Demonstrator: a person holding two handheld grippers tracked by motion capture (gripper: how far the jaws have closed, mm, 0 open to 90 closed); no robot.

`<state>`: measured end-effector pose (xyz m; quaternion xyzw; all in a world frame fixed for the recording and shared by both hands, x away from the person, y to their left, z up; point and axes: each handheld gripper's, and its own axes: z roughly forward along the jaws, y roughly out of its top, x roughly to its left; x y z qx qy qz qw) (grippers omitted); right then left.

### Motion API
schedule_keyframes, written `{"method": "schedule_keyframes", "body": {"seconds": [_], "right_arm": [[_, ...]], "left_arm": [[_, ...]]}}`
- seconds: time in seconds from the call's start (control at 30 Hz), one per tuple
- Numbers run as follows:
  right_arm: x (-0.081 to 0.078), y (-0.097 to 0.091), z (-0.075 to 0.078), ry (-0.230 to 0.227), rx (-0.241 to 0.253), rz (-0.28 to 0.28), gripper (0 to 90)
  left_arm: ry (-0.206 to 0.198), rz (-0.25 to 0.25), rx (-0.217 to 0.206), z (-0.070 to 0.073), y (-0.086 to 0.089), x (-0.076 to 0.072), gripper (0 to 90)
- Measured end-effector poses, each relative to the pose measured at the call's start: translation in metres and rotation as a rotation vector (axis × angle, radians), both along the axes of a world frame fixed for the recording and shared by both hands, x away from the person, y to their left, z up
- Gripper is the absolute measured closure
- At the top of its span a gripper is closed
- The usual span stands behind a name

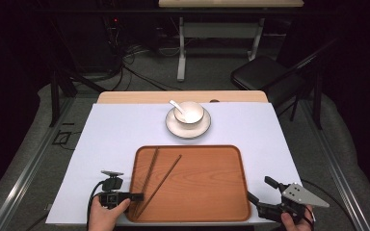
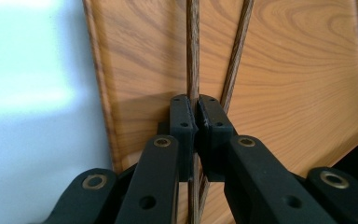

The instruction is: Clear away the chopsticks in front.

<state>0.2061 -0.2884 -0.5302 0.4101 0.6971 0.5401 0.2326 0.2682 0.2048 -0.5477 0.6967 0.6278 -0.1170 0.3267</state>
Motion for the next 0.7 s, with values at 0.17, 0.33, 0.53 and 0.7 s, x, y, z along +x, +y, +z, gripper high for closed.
{"method": "schedule_keyframes", "body": {"seconds": [0.17, 0.33, 0.53, 0.7], "right_arm": [[0.0, 0.0, 0.0, 0.002, 0.001, -0.001, 14.4], [0.0, -0.001, 0.0, 0.002, 0.004, -0.001, 14.4], [0.0, -0.001, 0.0, 0.002, 0.004, 0.0, 14.4], [0.0, -0.001, 0.0, 0.005, 0.002, -0.001, 14.4]], "left_arm": [[0.008, -0.012, 0.016, 0.002, 0.0, 0.005, 84.3], [0.003, -0.003, 0.014, 0.004, 0.001, 0.007, 76.1], [-0.044, 0.015, -0.001, 0.011, 0.003, 0.005, 64.0], [-0.136, 0.034, 0.019, 0.018, 0.006, 0.004, 53.5]]}}
